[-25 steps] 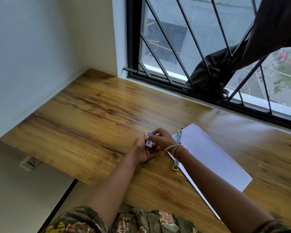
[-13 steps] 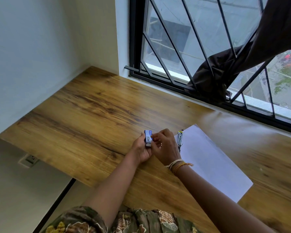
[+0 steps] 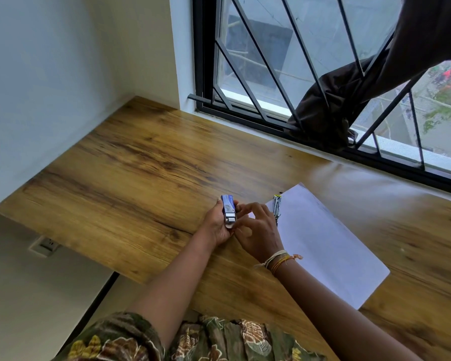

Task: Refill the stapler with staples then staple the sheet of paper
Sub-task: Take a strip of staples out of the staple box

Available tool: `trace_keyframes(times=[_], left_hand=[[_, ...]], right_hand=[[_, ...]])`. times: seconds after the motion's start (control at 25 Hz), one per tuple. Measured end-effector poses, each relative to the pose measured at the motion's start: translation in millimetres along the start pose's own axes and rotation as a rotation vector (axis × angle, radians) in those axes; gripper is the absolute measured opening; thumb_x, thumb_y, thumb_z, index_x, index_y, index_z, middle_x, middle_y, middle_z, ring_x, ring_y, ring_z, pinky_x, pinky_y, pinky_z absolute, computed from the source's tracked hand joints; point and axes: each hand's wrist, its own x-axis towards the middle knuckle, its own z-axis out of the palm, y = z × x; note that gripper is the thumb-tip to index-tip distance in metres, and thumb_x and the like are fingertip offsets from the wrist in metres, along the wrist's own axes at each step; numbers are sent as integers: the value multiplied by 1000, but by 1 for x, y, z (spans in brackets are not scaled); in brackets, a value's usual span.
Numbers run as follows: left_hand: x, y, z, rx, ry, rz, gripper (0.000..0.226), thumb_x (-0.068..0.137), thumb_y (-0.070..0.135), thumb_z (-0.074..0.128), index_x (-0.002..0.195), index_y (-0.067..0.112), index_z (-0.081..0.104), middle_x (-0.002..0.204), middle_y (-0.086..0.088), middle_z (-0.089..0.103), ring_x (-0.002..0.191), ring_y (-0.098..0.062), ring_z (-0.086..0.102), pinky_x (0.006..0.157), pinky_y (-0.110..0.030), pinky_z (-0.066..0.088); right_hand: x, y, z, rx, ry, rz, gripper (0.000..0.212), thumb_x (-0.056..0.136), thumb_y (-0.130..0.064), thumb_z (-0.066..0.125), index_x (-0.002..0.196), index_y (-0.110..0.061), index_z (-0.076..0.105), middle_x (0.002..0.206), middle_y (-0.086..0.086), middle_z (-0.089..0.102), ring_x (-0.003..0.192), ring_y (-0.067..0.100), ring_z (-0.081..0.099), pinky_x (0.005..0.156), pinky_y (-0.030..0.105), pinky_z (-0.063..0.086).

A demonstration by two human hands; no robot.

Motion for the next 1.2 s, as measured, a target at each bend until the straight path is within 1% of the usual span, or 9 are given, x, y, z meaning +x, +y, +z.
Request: trace_keyframes(times=[0.12,0.28,0.48,0.64,0.72,0.84,1.04,1.12,1.2], left_hand=[[3,-1,-1,-24,14,2,57,100,52,23,84,7,53,58,-11,64,53,-24,68,54,-34,59],[2,-1,-1,-12,17,1,58,101,51,20,85,6,53,61,-10,66,51,-22,67,48,-24,56],[-2,-1,3,24,60,10,57,101,50,20,88,6,54,81,-11,56,45,-17,64,36,-17,47],[0,-2,2,82,100,33,56,101,50,20,89,8,55,84,-9,57,64,-18,59,43,-19,52],[1,-2,1,106,120,38,56,101,50,20,90,9,56,84,-9,59,62,-18,61,44,-19,53],[1,-2,-1,102,124,28,56,101,50,21,92,8,57,85,-10,61,67,-19,61,47,-21,55],[0,-4,3,57,97,40,57,101,49,21,87,6,56,77,-10,59,48,-17,65,47,-22,56],[1,-4,3,65,96,45,57,101,48,21,87,5,56,77,-11,59,56,-19,65,51,-24,56],[4,-4,1,117,107,46,57,101,48,21,90,6,57,83,-12,60,70,-20,61,61,-29,56]], right_hand=[[-4,-2,-1,4,-13,15,6,70,-24,75,77,-24,74,101,3,63,97,23,59,81,41,50],[3,-5,-3,92,20,146,11,73,-22,75,81,-15,74,91,5,65,87,23,60,76,42,52],[15,-6,-9,-73,-140,135,19,75,-29,74,91,-19,76,88,4,68,87,25,58,78,42,49],[17,-6,-12,-137,-142,56,13,75,-28,73,85,-21,77,84,1,69,84,26,58,77,40,49],[17,-6,-13,-153,-128,19,11,74,-26,73,82,-21,77,83,1,70,82,26,59,74,39,49],[16,-6,-12,-163,-123,-7,10,73,-27,74,80,-21,76,82,0,70,80,25,59,73,38,48],[12,-2,-9,-165,-142,12,15,77,-28,70,87,-19,74,96,-1,73,84,24,60,76,38,48],[12,-2,-8,-171,-146,18,14,77,-28,69,86,-17,73,97,0,74,82,23,61,75,38,49],[14,-3,-7,-180,-165,23,13,77,-29,66,83,-17,71,93,0,73,81,22,60,74,38,49]])
